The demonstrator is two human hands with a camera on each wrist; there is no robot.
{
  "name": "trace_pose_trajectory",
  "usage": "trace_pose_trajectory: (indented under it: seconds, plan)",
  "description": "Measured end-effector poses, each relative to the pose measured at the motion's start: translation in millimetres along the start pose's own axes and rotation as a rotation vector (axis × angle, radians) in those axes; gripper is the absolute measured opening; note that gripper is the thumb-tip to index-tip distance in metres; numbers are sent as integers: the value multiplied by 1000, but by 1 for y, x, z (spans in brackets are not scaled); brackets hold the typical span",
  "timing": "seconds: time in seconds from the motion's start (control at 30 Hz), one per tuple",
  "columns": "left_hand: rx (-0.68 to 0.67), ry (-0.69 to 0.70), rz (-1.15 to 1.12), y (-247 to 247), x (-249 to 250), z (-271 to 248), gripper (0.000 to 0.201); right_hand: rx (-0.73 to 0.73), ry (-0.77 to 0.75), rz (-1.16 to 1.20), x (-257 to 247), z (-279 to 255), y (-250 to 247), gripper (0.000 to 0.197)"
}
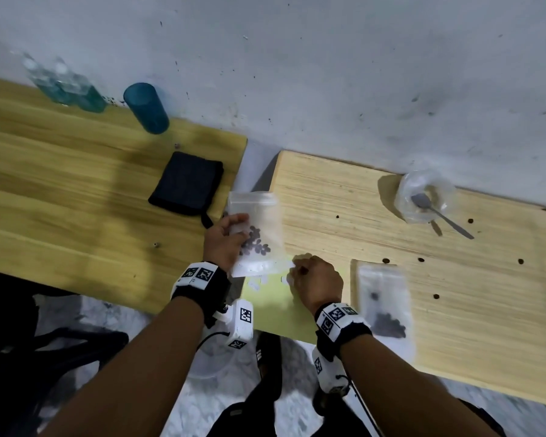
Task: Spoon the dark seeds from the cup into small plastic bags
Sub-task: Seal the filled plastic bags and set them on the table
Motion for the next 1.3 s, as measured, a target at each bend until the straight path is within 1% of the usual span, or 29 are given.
trace_pose_trajectory:
  seconds: [0.1,0.2,0.27,0.33,0.4,0.43,0.5,0.57,0.67,0.83,0.87,0.93,1.0,1.03,1.07,1.13,1.23,1.3]
  plan:
    - [0,-1,-1,-2,0,-1,37,19,123,102,4,3,0,16]
    - [9,29,37,-4,0,1,31,11,235,299,8,9,-3,8]
    - [18,51,31,-2,2,0,23,65,267,426,11,15,-12,17]
    - [-2,92,37,5,7,-4,24,132,274,571,10,21,-27,27]
    - [-54,113,66,17,11,-11,27,171,224,690,3,26,-45,31]
    - [-81,113,102,24,12,-16,27,166,183,727,-4,27,-54,31]
    - [-137,139,175,37,16,-27,30,146,97,739,-19,29,-69,23]
    - [-195,200,188,51,24,-40,36,167,40,695,-24,29,-82,16]
    - [-240,245,189,67,36,-59,37,246,46,643,-16,29,-96,18]
    - [-270,260,145,87,49,-80,39,332,82,534,-3,21,-119,15]
    - [-264,259,138,89,51,-83,39,371,94,526,-1,18,-125,15]
    - [-252,248,119,95,54,-88,39,438,136,549,9,14,-136,32]
    - [-237,237,88,99,56,-93,35,420,218,643,21,14,-139,47]
    - [-225,242,73,101,58,-95,31,387,255,698,27,16,-138,49]
    - [-212,245,51,103,60,-97,25,361,275,737,31,17,-138,49]
    - [-170,237,0,105,63,-99,15,352,253,774,34,18,-142,47]
    - [-104,236,-27,108,64,-99,11,386,187,820,32,18,-150,44]
    - [-85,256,-12,112,65,-99,9,412,172,831,33,17,-153,43]
Point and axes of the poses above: each hand's wrist, its own z-axis towards the middle knuckle, its own y-axis out of the palm, x = y × z, the point moved 7 cm from there along z, towards the middle knuckle, and after that the axes turned 10 degrees about x, right-handed, at the moved point
